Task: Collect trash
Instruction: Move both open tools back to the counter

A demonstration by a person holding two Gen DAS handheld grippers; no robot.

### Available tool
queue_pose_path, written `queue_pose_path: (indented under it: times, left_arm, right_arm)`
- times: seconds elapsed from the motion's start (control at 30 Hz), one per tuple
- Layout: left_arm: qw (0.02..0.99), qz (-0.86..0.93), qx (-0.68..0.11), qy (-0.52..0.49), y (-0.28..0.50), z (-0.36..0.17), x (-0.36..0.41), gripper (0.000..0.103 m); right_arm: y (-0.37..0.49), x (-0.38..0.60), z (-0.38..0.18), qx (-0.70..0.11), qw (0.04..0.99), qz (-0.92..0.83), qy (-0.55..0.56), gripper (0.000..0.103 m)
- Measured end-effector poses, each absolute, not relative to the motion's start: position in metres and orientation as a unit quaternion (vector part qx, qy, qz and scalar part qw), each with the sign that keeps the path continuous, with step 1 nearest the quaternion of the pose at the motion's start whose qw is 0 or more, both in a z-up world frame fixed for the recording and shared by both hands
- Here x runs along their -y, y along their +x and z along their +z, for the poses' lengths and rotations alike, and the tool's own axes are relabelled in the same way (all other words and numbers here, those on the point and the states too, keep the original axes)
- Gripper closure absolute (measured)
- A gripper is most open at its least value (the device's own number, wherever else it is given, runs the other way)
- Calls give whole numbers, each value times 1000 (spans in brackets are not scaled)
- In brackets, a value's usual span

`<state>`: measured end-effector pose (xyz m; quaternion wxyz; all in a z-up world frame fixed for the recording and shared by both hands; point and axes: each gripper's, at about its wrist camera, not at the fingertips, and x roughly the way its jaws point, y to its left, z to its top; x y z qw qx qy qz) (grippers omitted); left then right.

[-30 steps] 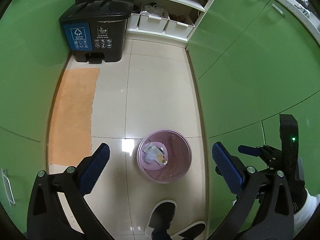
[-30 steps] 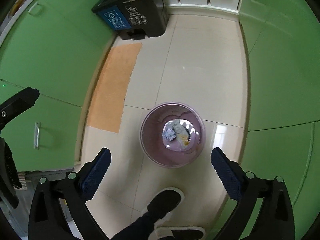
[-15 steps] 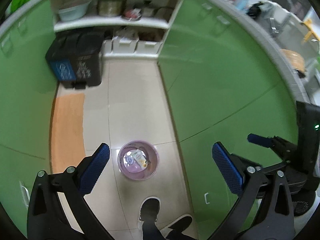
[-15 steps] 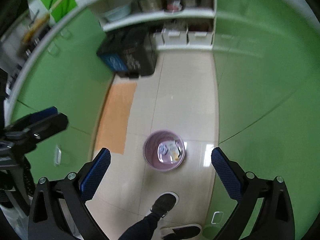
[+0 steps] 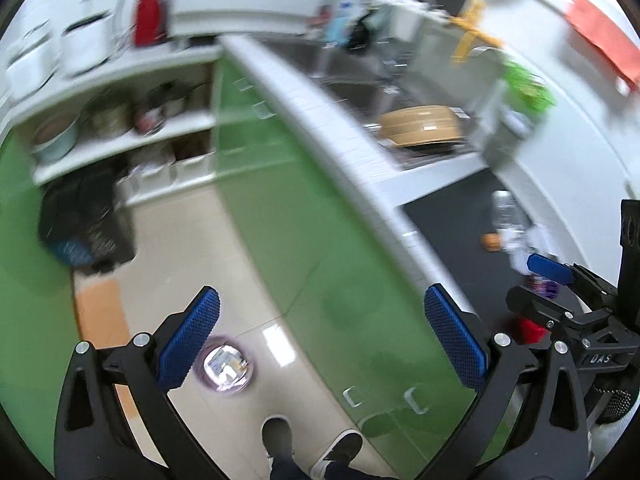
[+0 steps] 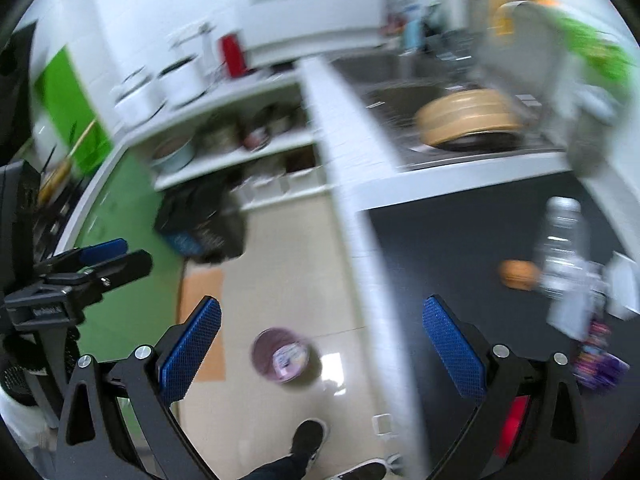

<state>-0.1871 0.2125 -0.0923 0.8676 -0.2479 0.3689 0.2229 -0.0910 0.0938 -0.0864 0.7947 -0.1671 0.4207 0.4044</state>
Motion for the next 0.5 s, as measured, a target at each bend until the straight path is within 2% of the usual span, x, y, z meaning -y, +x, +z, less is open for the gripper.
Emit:
queue_pose_path:
  times: [0.27, 0.5]
  left_arm:
    - [904, 120, -369, -181, -100, -41, -142, 3]
    - [908, 46, -395, -128, -36, -40, -67, 3]
  right_arm:
    - [-45, 38, -40, -402, 865, 280, -106, 6]
    - [-21, 116, -52, -419, 878, 215, -89, 6]
